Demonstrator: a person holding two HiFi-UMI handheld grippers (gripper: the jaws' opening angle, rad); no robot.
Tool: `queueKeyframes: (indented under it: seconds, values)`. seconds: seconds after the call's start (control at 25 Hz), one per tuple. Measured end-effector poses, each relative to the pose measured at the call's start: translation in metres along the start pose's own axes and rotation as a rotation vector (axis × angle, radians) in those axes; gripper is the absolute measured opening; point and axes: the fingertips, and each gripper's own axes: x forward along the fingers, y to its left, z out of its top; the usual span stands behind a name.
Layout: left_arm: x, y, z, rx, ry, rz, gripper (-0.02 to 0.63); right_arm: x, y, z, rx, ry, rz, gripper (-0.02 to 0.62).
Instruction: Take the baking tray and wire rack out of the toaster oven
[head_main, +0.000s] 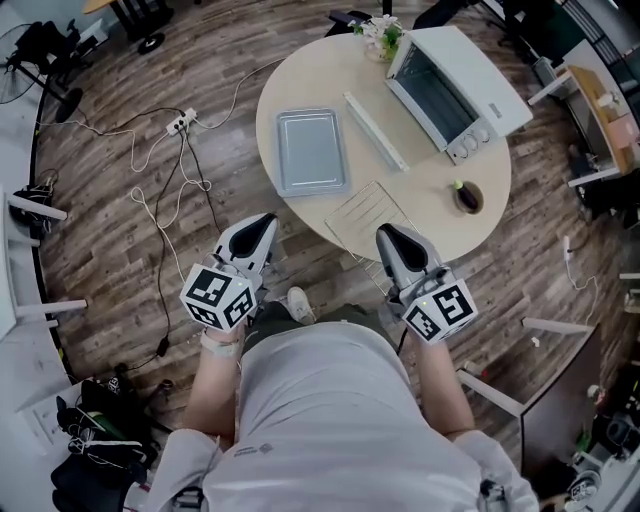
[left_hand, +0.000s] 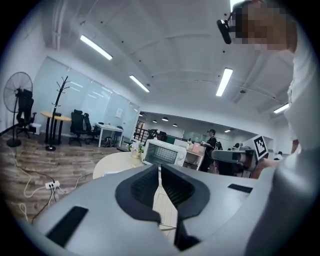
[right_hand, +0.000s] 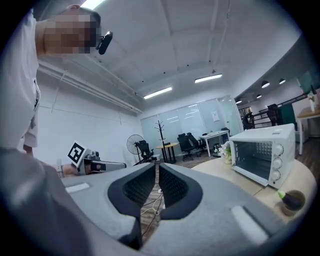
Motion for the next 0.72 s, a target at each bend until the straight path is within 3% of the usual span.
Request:
queueKeyframes:
  seconds: [0.32,0.52,0.72]
  values:
    - [-0.011,-0.006,0.024,0.133,-0.063,-0.038,0.003,0.023,0.024,0.003,-0.117,-0.002,-0.023,0.028]
    - [-0.008,-0.009,0.02,0.157,-0.056,-0.065,0.003,0.037,0.033,-0.005,-0.135,0.009,-0.004,0.028]
    - [-0.006,-0.006,0.014,0.124,-0.047,-0.102,0.003,0.048,0.039,-0.017,-0.117,0.031,-0.006,0.028]
